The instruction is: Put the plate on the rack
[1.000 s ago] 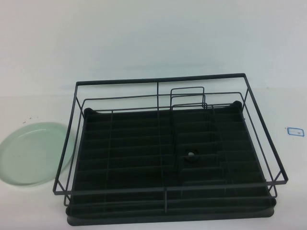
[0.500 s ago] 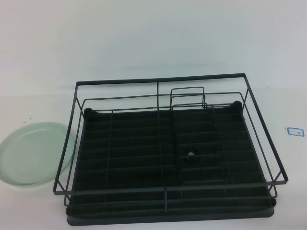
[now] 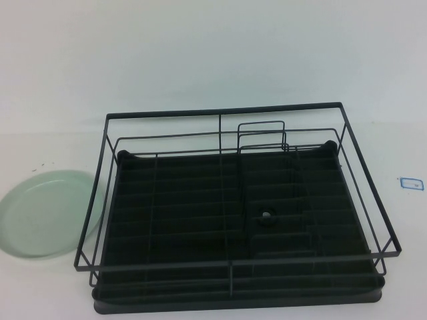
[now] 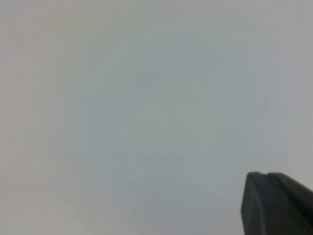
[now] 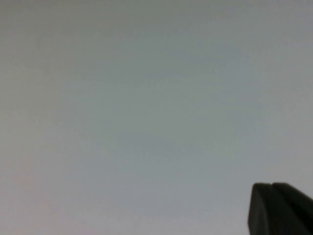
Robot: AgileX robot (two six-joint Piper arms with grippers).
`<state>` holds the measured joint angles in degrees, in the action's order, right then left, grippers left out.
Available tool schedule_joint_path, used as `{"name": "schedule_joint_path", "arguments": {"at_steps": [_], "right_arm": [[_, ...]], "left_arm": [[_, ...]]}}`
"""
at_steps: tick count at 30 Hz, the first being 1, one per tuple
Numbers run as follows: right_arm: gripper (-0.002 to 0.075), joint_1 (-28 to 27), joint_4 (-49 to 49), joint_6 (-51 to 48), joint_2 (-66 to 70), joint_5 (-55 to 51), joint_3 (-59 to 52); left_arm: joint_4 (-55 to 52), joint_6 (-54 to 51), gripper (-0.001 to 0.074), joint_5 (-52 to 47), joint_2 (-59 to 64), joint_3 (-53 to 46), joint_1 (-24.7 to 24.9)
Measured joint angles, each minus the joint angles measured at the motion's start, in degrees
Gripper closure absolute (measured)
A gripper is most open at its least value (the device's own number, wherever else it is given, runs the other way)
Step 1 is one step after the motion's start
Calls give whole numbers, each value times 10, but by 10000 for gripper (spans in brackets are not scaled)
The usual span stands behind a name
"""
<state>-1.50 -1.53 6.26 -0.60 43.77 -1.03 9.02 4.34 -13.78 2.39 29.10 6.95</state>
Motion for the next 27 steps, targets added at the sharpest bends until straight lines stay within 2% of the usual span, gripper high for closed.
{"name": "schedule_joint_path", "arguments": {"at_steps": [2,4,6,9,11,13,17,22,27], "right_arm": [[728,0,-26,-2,0,52,36],[728,0,-59,-12,0,30,102],[728,0,-85,-39,-1,-81,196],[728,0,-85,-129,41,-317,348],[728,0,-83,-185,97,-438,427],[728,0,-83,-209,172,-547,492],[728,0,-89,-229,300,-734,574],[728,3,-174,-224,357,-803,590],[728,46,-259,-334,366,-844,575]], "left_arm": [[-41,-39,735,-71,41,87,0],[-69,-73,735,-141,85,170,0],[-100,-84,735,-201,142,252,0],[-157,-83,735,-307,231,369,0],[-207,-80,735,-327,282,413,3],[-262,-51,735,-311,309,423,14],[-358,94,735,-298,350,413,35],[-451,228,735,-385,404,334,35],[-472,236,735,-339,407,255,35]]}}
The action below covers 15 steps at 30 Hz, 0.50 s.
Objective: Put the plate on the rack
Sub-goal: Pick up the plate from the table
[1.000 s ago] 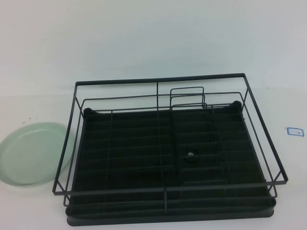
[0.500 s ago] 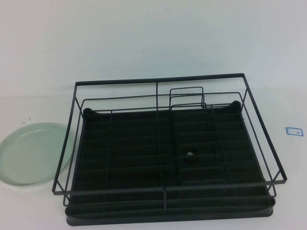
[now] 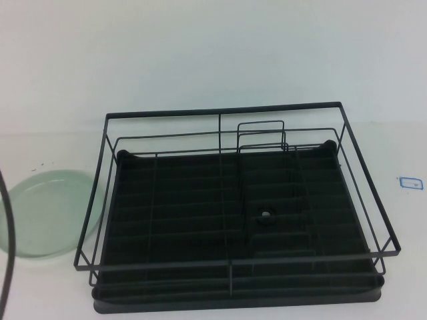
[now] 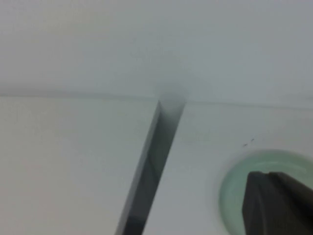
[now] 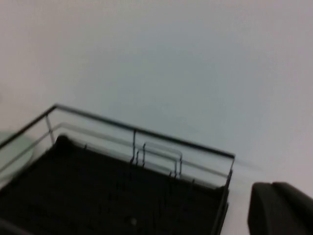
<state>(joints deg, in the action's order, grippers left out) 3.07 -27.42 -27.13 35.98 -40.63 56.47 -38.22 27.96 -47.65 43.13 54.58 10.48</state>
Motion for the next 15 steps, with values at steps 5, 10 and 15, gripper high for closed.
{"name": "schedule_joint_path", "arguments": {"at_steps": [5,10,15], "right_arm": [[728,51,-21,-99,41,-39,-58],[729,71,-80,-134,76,-51,-87],[729,96,-115,-223,91,-78,-87]], "left_arm": [[34,32,735,61,5,-19,0],[188,-107,735,78,72,10,0],[437,-362,735,47,153,124,-3]]}}
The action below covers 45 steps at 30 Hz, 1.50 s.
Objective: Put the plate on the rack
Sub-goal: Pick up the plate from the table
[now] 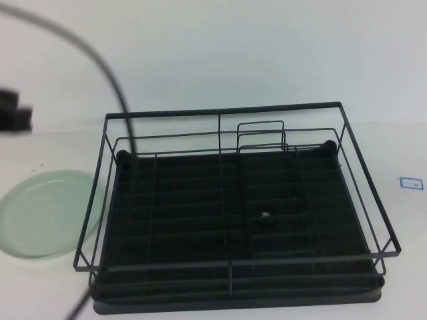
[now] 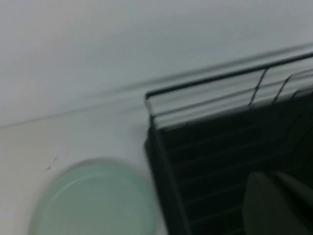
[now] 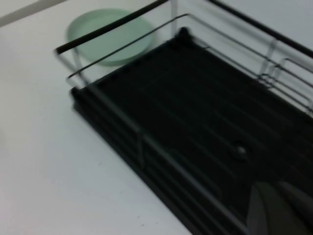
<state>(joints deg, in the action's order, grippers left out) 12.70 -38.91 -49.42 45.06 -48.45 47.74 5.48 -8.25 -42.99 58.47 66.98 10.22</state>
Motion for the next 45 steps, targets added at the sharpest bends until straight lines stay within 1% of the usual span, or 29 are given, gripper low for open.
{"name": "schedule_joint_path", "arguments": {"at_steps": [2,3,6,8,11,13,15,17,20,22,23,25,27,28,30,32,38,45], "right_arm": [[729,10,-8,-28,3,-13,0],[729,14,-11,-38,6,-17,0],[729,22,-17,-51,6,-27,0],[729,23,-18,-53,7,-32,0],[729,23,-18,-53,7,-37,0],[729,23,-18,-55,7,-38,0],[729,23,-19,-56,7,-39,0],[729,23,-19,-56,7,-40,0],[729,23,-20,-57,7,-43,0],[729,23,-20,-58,7,-43,0],[729,23,-20,-59,7,-43,0],[729,23,-20,-60,7,-43,0],[729,23,-20,-60,7,-43,0],[729,23,-20,-61,7,-43,0],[729,23,-20,-61,8,-44,0],[729,23,-20,-61,9,-44,0],[729,23,-20,-62,16,-44,0],[729,23,-20,-62,17,-44,0]], "left_arm": [[43,-17,735,-18,47,59,-21],[53,-20,735,-27,73,81,-43],[132,-68,735,-87,152,144,-134],[243,-126,735,-141,209,162,-210],[385,-186,735,-190,284,165,-306],[411,-200,735,-205,331,165,-344],[392,-202,735,-207,373,165,-371],[343,-202,735,-196,403,165,-376],[286,-185,729,-167,431,165,-367],[261,-185,695,-153,448,165,-360],[253,-185,659,-146,457,165,-356],[248,-173,559,-138,476,165,-354],[236,-160,436,-127,500,165,-354],[229,-154,391,-123,509,165,-354],[216,-150,347,-118,532,165,-354],[207,-150,344,-114,548,165,-354],[205,-154,380,-98,587,165,-354],[203,-157,390,-88,624,165,-354]]}}
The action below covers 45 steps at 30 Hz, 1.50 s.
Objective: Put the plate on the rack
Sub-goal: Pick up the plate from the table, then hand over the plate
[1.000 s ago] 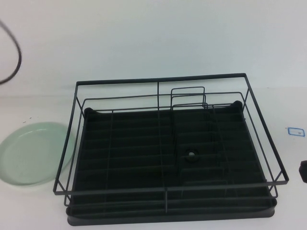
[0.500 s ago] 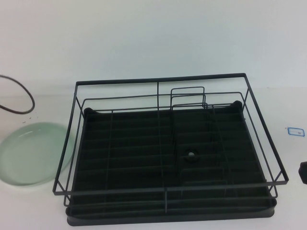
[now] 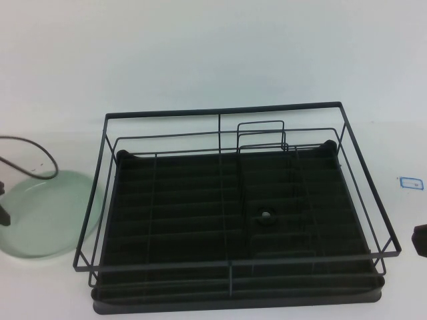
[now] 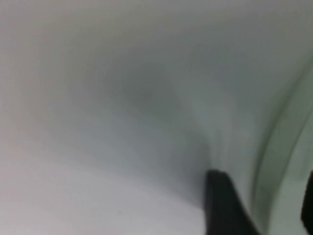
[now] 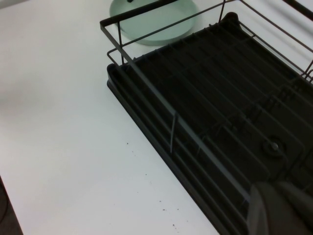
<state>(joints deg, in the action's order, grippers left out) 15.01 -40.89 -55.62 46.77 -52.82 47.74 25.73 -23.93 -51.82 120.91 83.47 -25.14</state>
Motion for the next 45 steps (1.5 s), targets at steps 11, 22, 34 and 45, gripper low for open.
{"name": "schedule_joint_path", "arguments": {"at_steps": [11,22,34,45], "right_arm": [[729,0,-3,0,0,13,0],[729,0,-11,-4,1,70,2],[668,0,-116,53,4,130,25],[247,0,-307,6,95,77,25]], "left_arm": [[0,-30,715,22,9,4,-10],[312,-178,726,6,-203,0,-65],[263,-186,727,-9,-476,-95,218],[253,-179,727,108,-520,-174,386]]}}
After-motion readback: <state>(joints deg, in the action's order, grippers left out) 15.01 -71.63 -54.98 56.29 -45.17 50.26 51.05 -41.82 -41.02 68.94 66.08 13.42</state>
